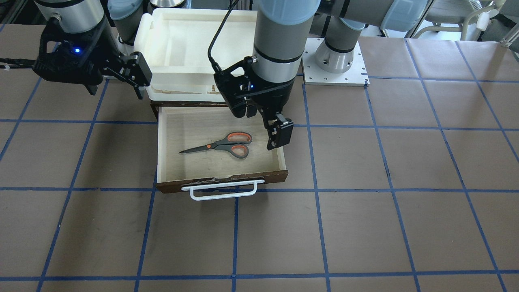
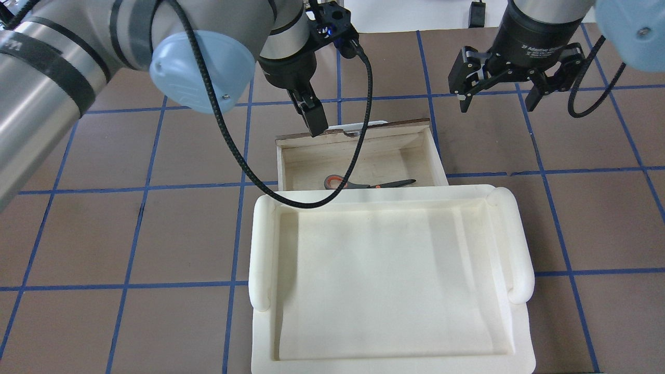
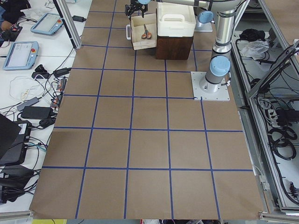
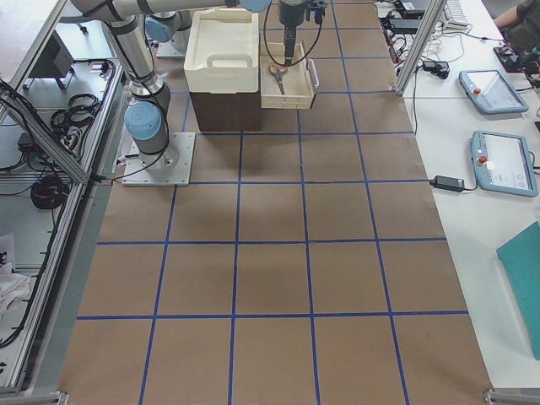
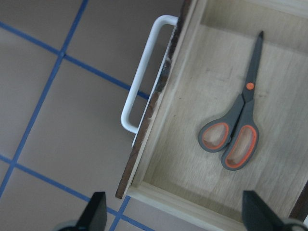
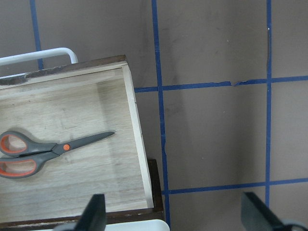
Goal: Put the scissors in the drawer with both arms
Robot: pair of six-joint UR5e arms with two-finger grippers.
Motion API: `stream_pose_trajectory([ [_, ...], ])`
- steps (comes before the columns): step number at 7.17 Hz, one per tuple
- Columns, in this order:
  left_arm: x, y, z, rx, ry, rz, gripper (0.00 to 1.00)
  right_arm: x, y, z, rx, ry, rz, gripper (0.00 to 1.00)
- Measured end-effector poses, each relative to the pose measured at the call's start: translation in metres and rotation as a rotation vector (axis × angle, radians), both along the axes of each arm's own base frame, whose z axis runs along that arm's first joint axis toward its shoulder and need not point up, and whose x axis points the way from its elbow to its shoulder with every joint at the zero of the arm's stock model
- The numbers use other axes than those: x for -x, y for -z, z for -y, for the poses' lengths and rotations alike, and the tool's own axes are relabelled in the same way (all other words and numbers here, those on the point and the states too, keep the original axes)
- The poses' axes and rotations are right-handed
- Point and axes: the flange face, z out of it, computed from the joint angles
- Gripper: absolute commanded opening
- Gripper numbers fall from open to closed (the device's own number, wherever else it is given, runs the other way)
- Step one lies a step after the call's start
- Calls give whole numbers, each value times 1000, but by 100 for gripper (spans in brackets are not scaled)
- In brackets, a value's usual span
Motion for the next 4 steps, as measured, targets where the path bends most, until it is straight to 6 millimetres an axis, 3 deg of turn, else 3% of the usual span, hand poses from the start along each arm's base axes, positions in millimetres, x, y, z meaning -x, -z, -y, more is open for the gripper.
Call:
stream_pose_trajectory([
  [2, -42, -41, -17, 49, -347, -7, 100, -11, 4, 3, 5, -11, -5, 100],
  [4, -90, -62, -30, 49, -635, -10, 100, -14, 3, 1, 4, -15, 2, 100],
])
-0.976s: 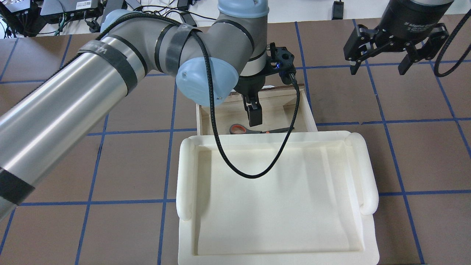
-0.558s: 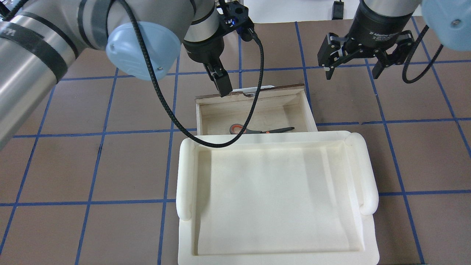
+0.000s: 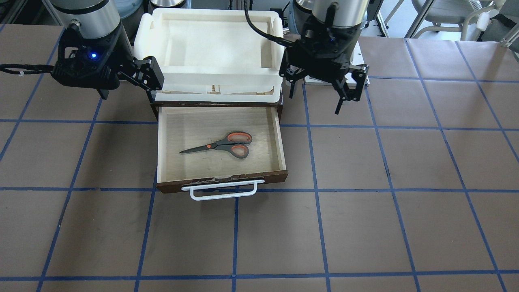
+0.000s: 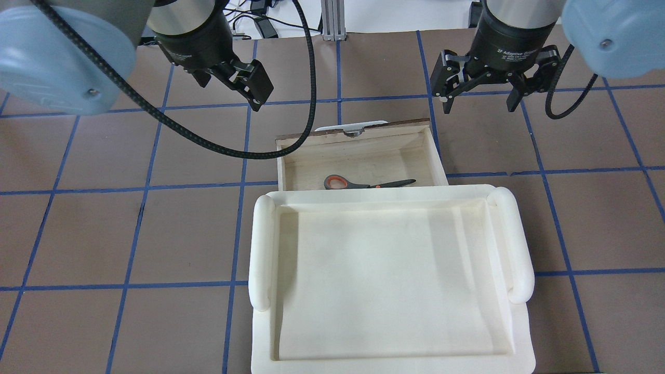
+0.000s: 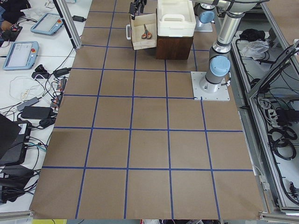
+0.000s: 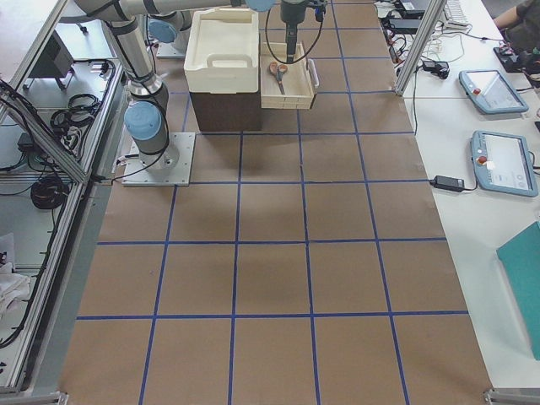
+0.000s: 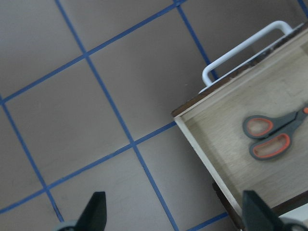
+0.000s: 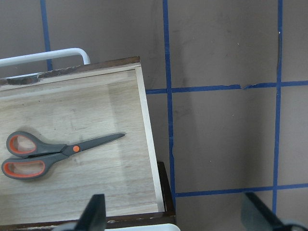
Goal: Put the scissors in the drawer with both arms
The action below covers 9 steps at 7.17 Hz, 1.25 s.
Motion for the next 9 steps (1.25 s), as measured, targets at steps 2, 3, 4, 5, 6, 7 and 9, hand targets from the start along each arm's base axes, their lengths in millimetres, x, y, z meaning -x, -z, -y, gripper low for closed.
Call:
stream_pose_trajectory([
  [2, -47, -9, -1, -8, -240, -29, 100, 1, -2, 1, 6, -31, 1, 100],
  [3, -63, -15, -4, -10, -291, -41, 100, 3, -1, 1, 4, -83, -2, 100],
  [4, -77, -20, -5, -6, -327, -47, 100, 4, -1, 1, -2, -126, -2, 100],
  [5, -85, -22, -7, -4, -348, -50, 100, 4, -1, 0, -3, -151, 3, 100],
  [6, -87, -22, -8, -4, -356, -51, 100, 3, -3, 0, 1, -162, 13, 100],
  [7, -88, -22, -9, -7, -359, -50, 100, 3, -5, 0, 7, -165, 19, 100],
  [9, -89, -22, -11, -17, -359, -46, 100, 4, -11, -5, 16, -155, 13, 100],
])
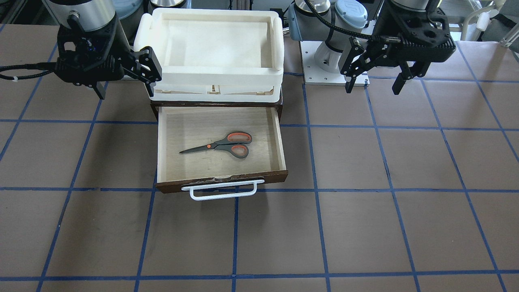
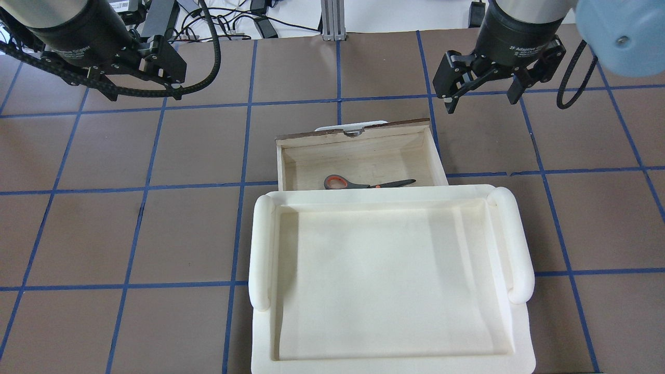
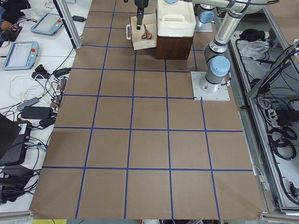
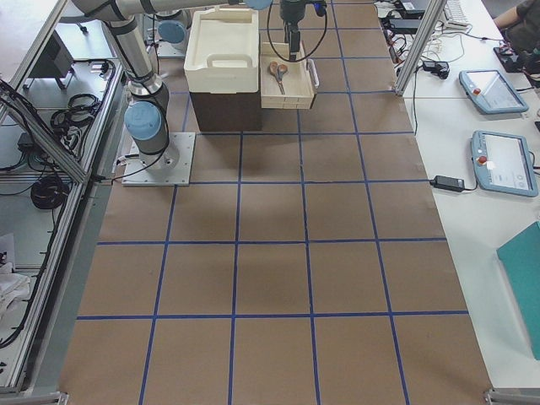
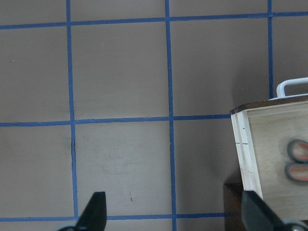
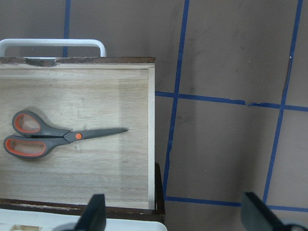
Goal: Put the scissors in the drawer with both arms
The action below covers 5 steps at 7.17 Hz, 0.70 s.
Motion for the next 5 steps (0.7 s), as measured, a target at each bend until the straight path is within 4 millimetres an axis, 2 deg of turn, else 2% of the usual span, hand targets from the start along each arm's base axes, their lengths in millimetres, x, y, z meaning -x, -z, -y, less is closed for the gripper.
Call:
stream_pose_trajectory([
  [5, 0, 1, -2, -15, 2, 0, 100, 0, -2, -6, 3, 4, -14, 100],
])
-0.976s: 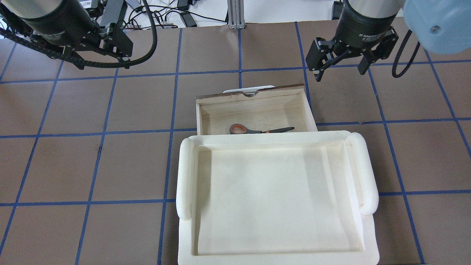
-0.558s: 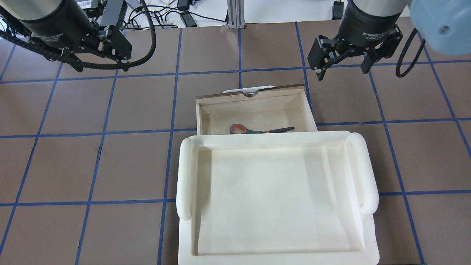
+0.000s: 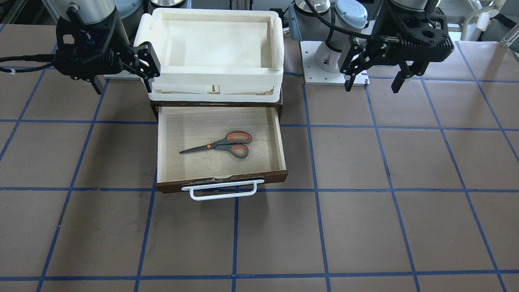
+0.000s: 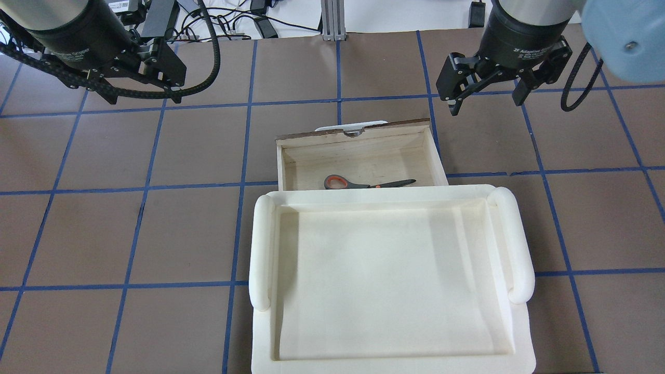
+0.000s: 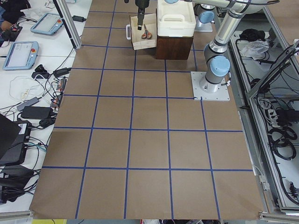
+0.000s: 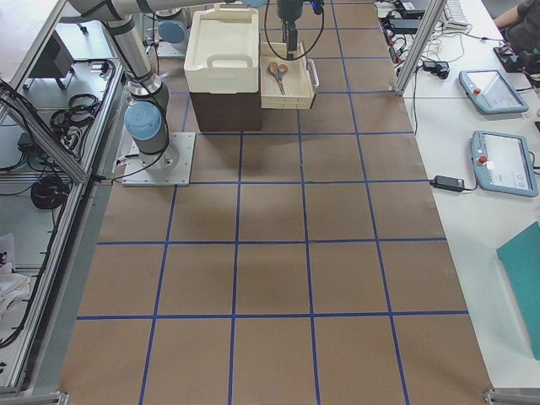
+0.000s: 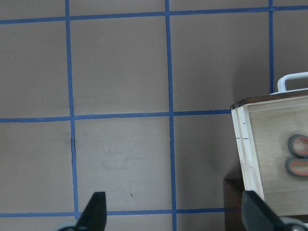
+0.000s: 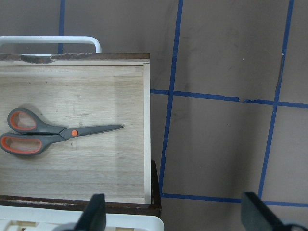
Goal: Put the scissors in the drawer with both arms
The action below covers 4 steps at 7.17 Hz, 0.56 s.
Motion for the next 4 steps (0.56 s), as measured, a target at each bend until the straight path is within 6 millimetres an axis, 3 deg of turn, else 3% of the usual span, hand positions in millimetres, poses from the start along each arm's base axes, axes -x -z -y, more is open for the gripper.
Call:
stream_pose_trajectory([
  [4, 0, 0, 0, -2, 0, -1, 100, 0, 0, 1, 5, 0, 2, 100],
])
